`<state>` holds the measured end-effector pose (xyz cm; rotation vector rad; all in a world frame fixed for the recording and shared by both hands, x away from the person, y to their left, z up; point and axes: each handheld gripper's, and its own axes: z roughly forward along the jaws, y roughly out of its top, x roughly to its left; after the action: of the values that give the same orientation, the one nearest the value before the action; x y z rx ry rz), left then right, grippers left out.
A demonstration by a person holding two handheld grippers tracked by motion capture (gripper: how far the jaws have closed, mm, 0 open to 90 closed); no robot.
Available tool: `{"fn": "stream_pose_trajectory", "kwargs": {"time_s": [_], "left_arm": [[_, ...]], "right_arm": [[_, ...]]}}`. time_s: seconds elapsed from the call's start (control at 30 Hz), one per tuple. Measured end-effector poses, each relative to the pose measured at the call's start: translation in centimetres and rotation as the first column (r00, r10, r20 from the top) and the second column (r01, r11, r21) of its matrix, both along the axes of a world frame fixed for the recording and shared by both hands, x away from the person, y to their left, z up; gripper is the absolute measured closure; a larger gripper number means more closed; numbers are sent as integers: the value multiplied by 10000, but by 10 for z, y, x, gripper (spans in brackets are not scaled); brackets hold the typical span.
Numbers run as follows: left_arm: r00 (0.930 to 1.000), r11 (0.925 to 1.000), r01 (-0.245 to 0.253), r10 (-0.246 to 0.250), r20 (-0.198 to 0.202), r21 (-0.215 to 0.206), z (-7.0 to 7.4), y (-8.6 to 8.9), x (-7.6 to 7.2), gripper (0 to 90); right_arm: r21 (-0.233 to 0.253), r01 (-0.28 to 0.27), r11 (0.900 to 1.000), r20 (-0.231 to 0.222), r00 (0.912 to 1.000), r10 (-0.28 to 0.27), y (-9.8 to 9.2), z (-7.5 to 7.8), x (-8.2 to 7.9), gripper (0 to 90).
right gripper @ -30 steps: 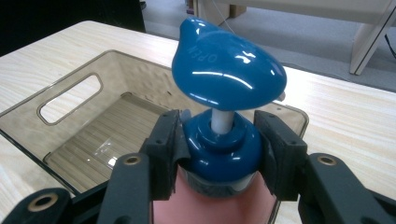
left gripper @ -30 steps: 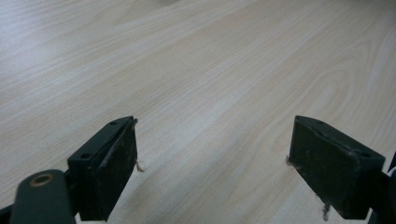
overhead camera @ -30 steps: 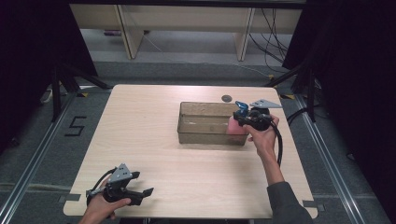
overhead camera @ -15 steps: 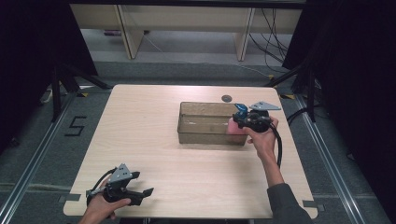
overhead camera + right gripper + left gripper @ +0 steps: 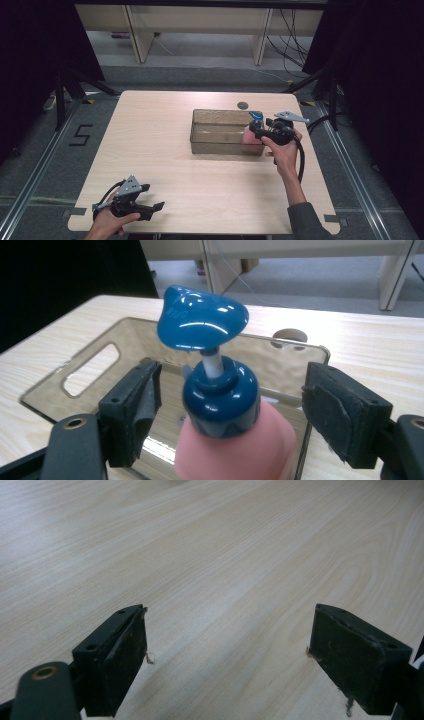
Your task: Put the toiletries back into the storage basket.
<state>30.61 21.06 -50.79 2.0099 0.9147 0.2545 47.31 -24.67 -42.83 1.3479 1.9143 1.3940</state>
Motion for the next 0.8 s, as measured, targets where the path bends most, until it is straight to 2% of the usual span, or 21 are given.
{"fn": "stream_pose_trajectory", "kwargs": {"time_s": [0.03, 0.07, 0.1, 0.17, 0.2, 0.23, 0.27, 0.3, 0.33, 0.37, 0.4, 0.47, 0.5, 0.53, 0.57, 0.63, 0.67, 0.7, 0.73, 0.77, 0.8], "left_arm": [[10000, 10000, 20, -20, 19, -7, 0, 0, 0, 148], [10000, 10000, 24, -23, 67, -65, 0, 0, -1, 148], [10000, 10000, 26, -26, 70, -61, 0, 0, 0, 148], [10000, 10000, 20, -19, 61, -68, 0, 0, 0, 148], [10000, 10000, 13, -12, 63, -95, 0, -1, -1, 148], [10000, 9999, 17, -16, 82, -115, 0, -1, -1, 148], [10000, 9999, 11, -10, 69, -169, -1, -1, -1, 148], [10000, 10000, 64, -64, 16, -23, 0, 0, 0, 148], [10000, 10000, 21, -21, 6, -94, 0, -1, -1, 148], [10000, 10000, 26, -26, -11, -86, 0, -1, -1, 148], [10000, 10000, 42, -42, 8, -85, 0, -1, -1, 148], [10000, 9999, 18, -17, 51, -132, 0, -1, -1, 148], [10000, 9999, -7, 8, 46, -155, 0, -1, 0, 148], [10000, 9999, -6, 7, 54, -162, 0, -1, 0, 148], [10000, 9999, -4, 5, 52, -172, 0, -1, 0, 148], [10000, 10000, 18, -18, 36, -58, 0, -1, -1, 148], [10000, 10000, 31, -30, 76, -63, 0, -2, -1, 148], [10000, 10000, 43, -42, 80, -71, 0, -2, -1, 148], [9999, 9998, 109, -111, 113, 166, 1, 0, 0, 148], [10000, 9999, 4, -3, 71, -108, 0, -1, -1, 148], [10000, 9999, 1, 0, 66, -156, 0, -1, -1, 148]], "right_arm": [[149, 168, 9997, -282, 9995, -163, 0, 1, -3, 227], [62, -43, 10000, -71, 10000, 43, -3, 1, -2, 225], [95, 153, 9998, -100, 9998, -152, -2, 2, -4, 219], [187, 218, 9996, -134, 9997, -215, -1, 4, -7, 215], [259, 157, 9995, -3, 9999, -157, -2, 4, -7, 215], [35, 101, 9999, 83, 9999, -101, -3, 4, -7, 215], [140, 110, 9998, 103, 9999, -112, -3, 5, -8, 214], [372, 227, 9990, -95, 9997, -223, -1, 5, -11, 214], [127, 114, 9999, 39, 9999, -115, -3, 5, -10, 214], [48, 225, 9997, -32, 9997, -225, -3, 6, -11, 213], [317, 144, 9994, 39, 9999, -146, -2, 5, -11, 210], [154, 155, 9998, -62, 9999, -154, -3, 6, -13, 210], [225, 138, 9997, -43, 9999, -137, -3, 6, -13, 208], [233, 201, 9995, 167, 9997, -205, -3, 5, -14, 207], [322, 195, 9993, 99, 9998, -198, -3, 5, -15, 206], [212, 214, 9995, 71, 9997, -215, -4, 6, -18, 202], [419, 333, 9986, -183, 9993, -326, -3, 7, -20, 202], [94, 258, 9996, 20, 9997, -258, -5, 8, -20, 201], [100, 267, 9996, 17, 9996, -267, -6, 8, -21, 199], [270, 158, 9995, -26, 9999, -158, -5, 8, -21, 198], [289, 154, 9995, -49, 9999, -153, -5, 9, -22, 197]]}}
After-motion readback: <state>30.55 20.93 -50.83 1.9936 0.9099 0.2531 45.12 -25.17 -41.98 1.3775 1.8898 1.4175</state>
